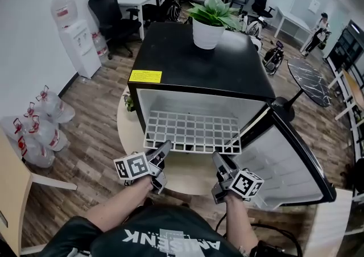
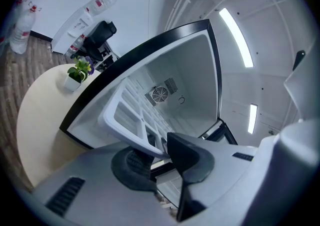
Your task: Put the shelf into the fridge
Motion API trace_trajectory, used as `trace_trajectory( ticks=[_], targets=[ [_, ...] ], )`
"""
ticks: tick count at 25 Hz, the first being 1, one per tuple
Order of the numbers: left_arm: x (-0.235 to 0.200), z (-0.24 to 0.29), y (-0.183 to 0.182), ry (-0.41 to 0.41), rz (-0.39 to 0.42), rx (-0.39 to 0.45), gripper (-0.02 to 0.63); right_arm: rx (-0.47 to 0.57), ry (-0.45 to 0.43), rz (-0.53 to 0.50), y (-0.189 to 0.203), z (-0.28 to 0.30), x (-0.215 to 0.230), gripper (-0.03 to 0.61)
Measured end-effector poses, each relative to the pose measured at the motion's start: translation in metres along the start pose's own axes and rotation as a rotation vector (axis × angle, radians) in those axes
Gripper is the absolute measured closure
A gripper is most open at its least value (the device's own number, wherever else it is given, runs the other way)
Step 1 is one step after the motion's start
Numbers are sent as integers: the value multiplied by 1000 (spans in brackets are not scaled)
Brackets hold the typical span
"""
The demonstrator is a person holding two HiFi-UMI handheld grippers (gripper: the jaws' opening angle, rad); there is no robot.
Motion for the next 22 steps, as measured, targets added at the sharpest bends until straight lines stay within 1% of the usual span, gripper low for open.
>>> trace_trajectory(
  ticks=[2,4,6,11,14,17,19,22],
  targets=[
    [0,1,0,6,1,-2,537,-19,19,-57,8,-3,-5,430],
    [-2,0,1,7,-2,-1,537,-45,48,-116,14,-1,-7,456],
    [-2,0,1,7,-3,-3,538,-57,77,-154,15,0,-6,476],
    [1,-1,-2,10,-1,1,537,-72,109,-182,11,1,-10,489],
    [2,-1,-2,8,8,14,530,-78,104,-182,9,1,-12,489],
    [6,-2,-2,27,4,24,522,-68,98,-185,4,1,-12,489],
    [11,-5,-3,38,42,41,517,-64,93,-187,-1,1,-11,489],
    [14,-13,0,24,141,63,496,-78,78,-187,-3,1,-11,490]
  ],
)
Point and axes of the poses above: the fingertips, and each gripper's own axes: z forward along the fingers, x to its right, y out of its underside, the point moved 5 cm from there along -z, backward along the fingers, and after that the axes turned 8 degrees about -y, right-handed, at the moved point
